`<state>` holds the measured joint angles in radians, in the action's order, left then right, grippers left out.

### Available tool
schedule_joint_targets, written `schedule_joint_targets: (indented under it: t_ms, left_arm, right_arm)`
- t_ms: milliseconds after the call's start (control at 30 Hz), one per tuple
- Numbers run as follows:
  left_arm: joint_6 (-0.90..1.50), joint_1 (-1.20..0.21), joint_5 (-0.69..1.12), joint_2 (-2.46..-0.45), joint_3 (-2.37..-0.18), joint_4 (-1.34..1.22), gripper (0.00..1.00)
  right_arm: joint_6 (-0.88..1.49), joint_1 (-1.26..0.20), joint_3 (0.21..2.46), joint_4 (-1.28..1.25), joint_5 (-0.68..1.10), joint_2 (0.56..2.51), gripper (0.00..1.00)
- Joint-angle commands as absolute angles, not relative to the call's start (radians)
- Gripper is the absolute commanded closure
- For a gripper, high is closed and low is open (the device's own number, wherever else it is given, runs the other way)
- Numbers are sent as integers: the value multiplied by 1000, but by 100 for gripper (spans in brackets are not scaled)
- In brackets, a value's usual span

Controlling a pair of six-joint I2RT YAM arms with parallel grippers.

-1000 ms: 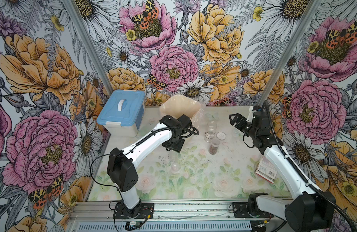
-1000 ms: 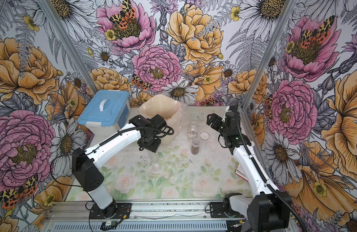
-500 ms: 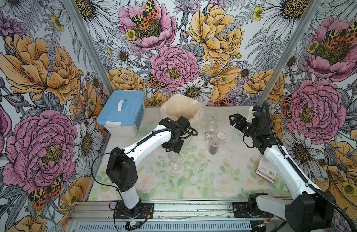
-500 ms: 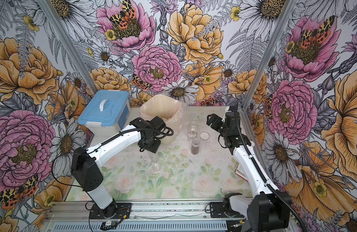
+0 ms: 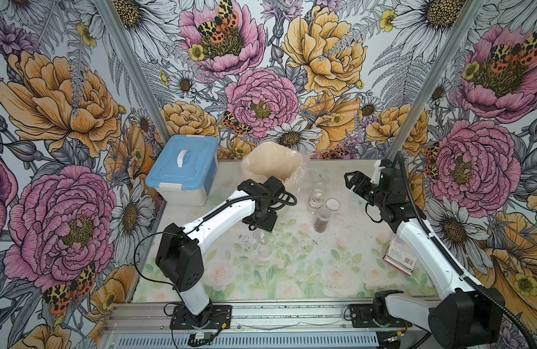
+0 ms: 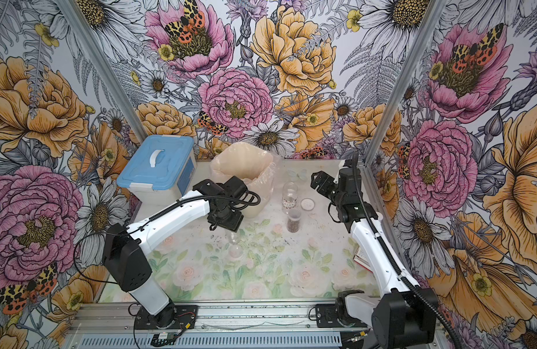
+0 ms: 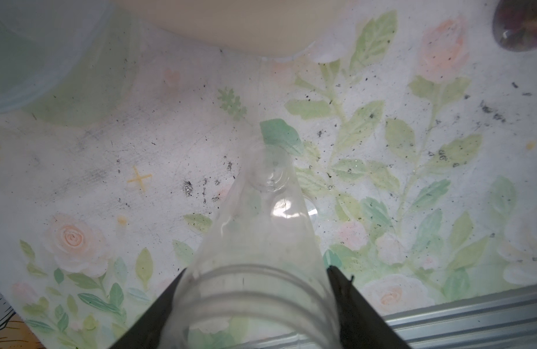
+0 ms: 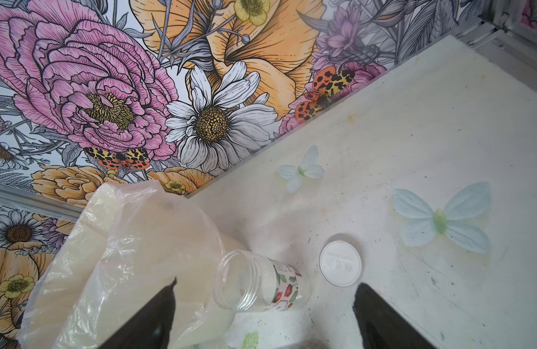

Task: Empty the moldy dried flower tea in the jars
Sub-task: Place the jar at the center of the board, then pick up the jar from the center of the board.

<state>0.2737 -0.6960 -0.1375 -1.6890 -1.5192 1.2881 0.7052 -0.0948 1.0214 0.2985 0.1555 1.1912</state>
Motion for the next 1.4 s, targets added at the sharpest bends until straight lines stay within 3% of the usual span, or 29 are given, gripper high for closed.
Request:
schedule_joint_targets:
  t_ms: [0,433,800,1133,1367]
  left_arm:
    - [282,-687,-108,-1649,-1498,1266,26]
    - [304,-691,-86,-1574,-1500,1269,16]
    - [350,-757,-103,-1331,-1518,1250,8]
    - [387,-744,20,-1016,-1149,632,1]
    - [377,-746,19,-1000,-1043,489,1]
  right_arm:
    - [693,-104,1023,293,165,1175,9]
    - [687,-110,1028,294,165,1173,8]
    - [582,-132,1036,405,187,1173,8]
    - [345,-346,1156,692,61,1296,7]
    - [273,-429,1198,786,9,1390,8]
